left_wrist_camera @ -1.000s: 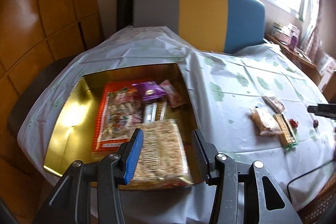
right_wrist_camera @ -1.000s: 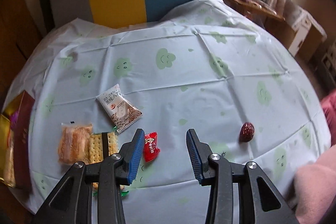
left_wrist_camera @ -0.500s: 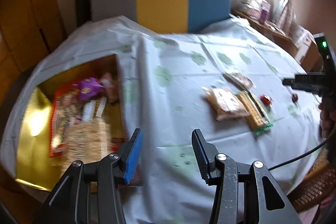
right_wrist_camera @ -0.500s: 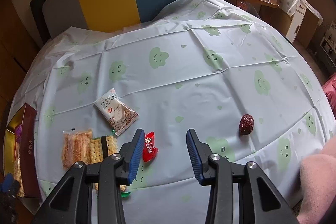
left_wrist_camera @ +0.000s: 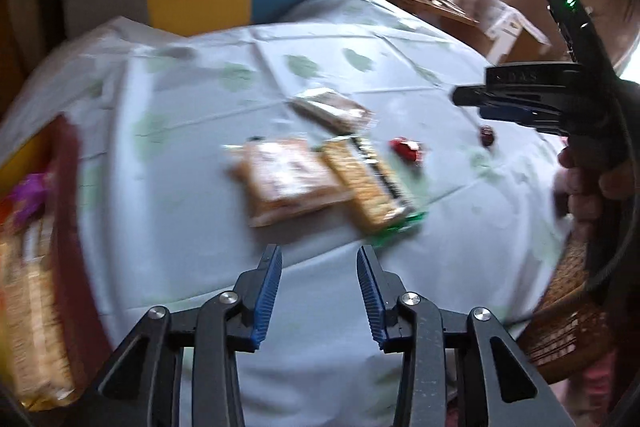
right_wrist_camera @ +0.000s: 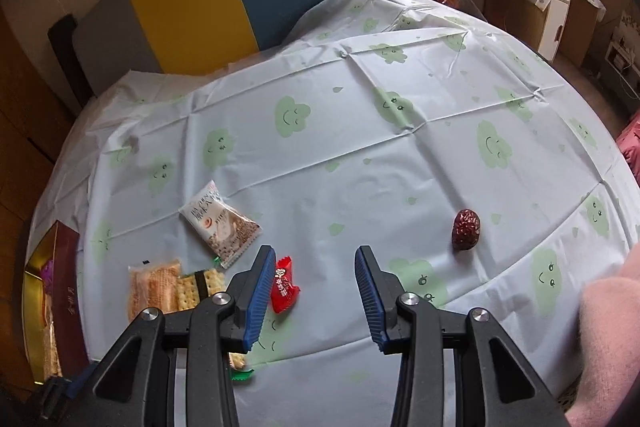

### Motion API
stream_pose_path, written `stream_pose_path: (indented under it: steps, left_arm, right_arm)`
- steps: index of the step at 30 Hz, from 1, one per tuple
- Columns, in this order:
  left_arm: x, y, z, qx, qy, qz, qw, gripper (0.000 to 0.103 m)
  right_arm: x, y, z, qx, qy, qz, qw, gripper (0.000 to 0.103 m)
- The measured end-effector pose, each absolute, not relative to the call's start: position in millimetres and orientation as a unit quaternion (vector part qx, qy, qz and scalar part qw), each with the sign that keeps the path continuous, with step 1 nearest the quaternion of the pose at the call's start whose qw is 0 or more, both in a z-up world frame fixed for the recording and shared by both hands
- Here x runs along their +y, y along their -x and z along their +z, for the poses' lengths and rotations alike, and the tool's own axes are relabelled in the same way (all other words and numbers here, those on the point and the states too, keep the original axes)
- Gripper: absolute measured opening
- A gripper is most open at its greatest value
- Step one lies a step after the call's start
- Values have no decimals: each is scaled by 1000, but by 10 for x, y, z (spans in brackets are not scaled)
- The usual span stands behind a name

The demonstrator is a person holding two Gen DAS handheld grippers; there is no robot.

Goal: Organize snacks
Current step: 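Reach the left gripper to the striped saltine cracker pack and grasp it, then lift the saltine pack with the left gripper while right grasps the small red candy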

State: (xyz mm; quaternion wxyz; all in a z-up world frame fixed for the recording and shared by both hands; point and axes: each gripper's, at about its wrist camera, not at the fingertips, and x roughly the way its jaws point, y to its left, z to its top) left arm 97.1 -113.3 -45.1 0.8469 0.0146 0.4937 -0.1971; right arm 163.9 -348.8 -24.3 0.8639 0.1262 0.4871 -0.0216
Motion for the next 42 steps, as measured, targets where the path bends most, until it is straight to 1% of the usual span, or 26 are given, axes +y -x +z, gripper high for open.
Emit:
stream_pose_path:
  steps: [1, 4, 5, 7, 9, 12, 13, 17, 20, 23, 29, 34, 42]
  left_arm:
    - [-1191, -1007, -482, 500, -11, -203, 842, 37]
    - [-1332, -1135, -568, 513, 7, -210, 832, 38]
    - [-1378, -1186, -585, 516, 16, -213, 829, 41]
    - [-1461, -1269, -613, 522, 21, -211, 826, 43]
    - [-1542, -1340, -648, 524, 21, -206, 826, 49]
    - [-1658, -1426, -683, 528, 21, -202, 825, 54]
    - [-1683, -1450, -691, 530, 21, -201, 824, 57]
    - [-1811, -1546, -765, 531, 5, -189, 826, 58]
    - [-1860, -1611, -815, 528, 5, -184, 829, 62]
    - [-1870, -1632, -834, 523, 1, -195, 830, 56]
    - [-1730, -1462, -820, 507, -20, -253, 824, 51]
    - [-1545, -1188, -805, 499, -58, -295, 813, 51]
    - [-1195, -781, -799, 492, -92, -295, 814, 51]
  right_arm:
    - [-3487, -1637, -235, 485, -127, -20, 865, 42]
    - [-3496, -1637, -225, 483, -134, -15, 865, 42]
    - [-3500, -1636, -223, 483, -136, -14, 865, 42]
    - [-3507, -1636, -215, 481, -141, -11, 865, 42]
    - [-3520, -1639, -214, 480, -145, -13, 865, 42]
    - [-3547, -1646, -224, 482, -155, -13, 862, 42]
    - [-3553, -1647, -227, 482, -156, -13, 862, 42]
    - [-3555, -1649, -227, 481, -159, -10, 862, 42]
    - [-3556, -1653, -231, 482, -160, -8, 861, 42]
    - [-3565, -1658, -232, 483, -162, -9, 861, 42]
    - [-3565, -1669, -249, 488, -161, -9, 858, 42]
    - [-3529, -1685, -302, 502, -149, -9, 852, 42]
    - [-3496, -1704, -427, 533, -143, -1, 834, 42]
